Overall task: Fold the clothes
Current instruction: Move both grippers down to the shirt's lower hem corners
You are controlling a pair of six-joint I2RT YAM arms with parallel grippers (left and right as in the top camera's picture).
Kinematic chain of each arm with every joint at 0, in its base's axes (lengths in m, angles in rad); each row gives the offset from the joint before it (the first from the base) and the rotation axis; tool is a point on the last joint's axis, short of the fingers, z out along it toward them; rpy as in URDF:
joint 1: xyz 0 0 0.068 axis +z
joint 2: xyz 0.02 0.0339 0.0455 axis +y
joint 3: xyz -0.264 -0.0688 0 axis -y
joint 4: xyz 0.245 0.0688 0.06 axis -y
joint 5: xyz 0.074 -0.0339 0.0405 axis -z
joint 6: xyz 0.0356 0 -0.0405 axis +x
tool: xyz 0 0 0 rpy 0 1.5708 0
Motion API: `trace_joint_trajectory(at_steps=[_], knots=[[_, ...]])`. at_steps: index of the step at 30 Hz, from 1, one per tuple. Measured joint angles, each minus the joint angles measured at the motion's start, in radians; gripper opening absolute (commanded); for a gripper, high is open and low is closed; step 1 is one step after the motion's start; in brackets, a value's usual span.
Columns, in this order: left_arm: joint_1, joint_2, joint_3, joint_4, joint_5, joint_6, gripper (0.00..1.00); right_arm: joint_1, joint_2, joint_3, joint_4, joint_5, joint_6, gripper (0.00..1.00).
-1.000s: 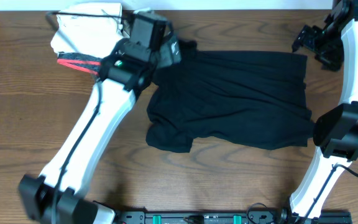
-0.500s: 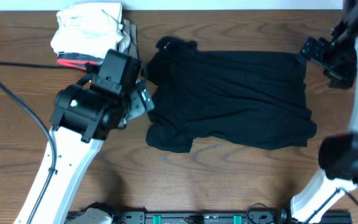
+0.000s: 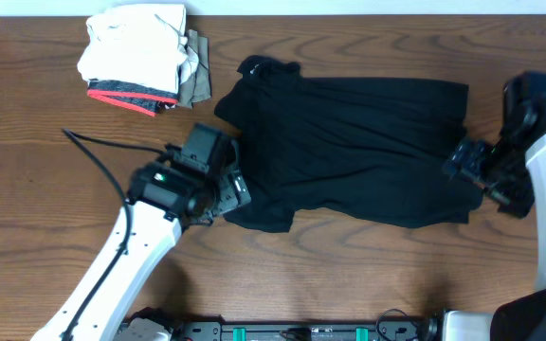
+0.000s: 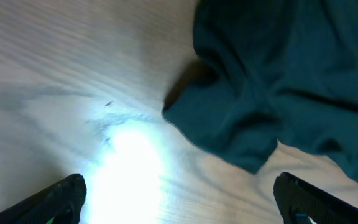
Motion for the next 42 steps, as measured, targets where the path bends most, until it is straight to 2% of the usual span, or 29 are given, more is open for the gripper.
trace_joint_trajectory(at_steps=[6,12,24,28,31,35,38,42], knots=[[0.000,0.010,-0.180,0.208,0.036,0.012,0.98,0.000,-0.010,-0.220,0.116,-0.027,0.003,0.99],[0.000,0.053,-0.277,0.392,0.042,0.092,0.98,0.000,-0.010,-0.364,0.214,-0.078,0.002,0.99],[0.000,0.266,-0.283,0.513,0.083,0.162,0.98,0.000,-0.011,-0.401,0.227,-0.120,-0.031,0.99],[0.000,0.278,-0.280,0.528,0.090,0.171,1.00,0.000,-0.011,-0.403,0.225,-0.124,-0.039,0.99],[0.000,0.278,-0.280,0.532,0.103,0.190,0.89,0.000,-0.011,-0.403,0.225,-0.124,-0.042,0.99],[0.001,0.284,-0.280,0.539,0.122,0.209,0.67,0.000,-0.011,-0.403,0.224,-0.124,-0.044,0.99],[0.001,0.288,-0.280,0.539,0.145,0.217,0.58,0.000,-0.011,-0.404,0.224,-0.126,-0.045,0.99],[0.001,0.289,-0.280,0.523,0.180,0.222,0.55,0.000,-0.011,-0.404,0.224,-0.127,-0.046,0.99]])
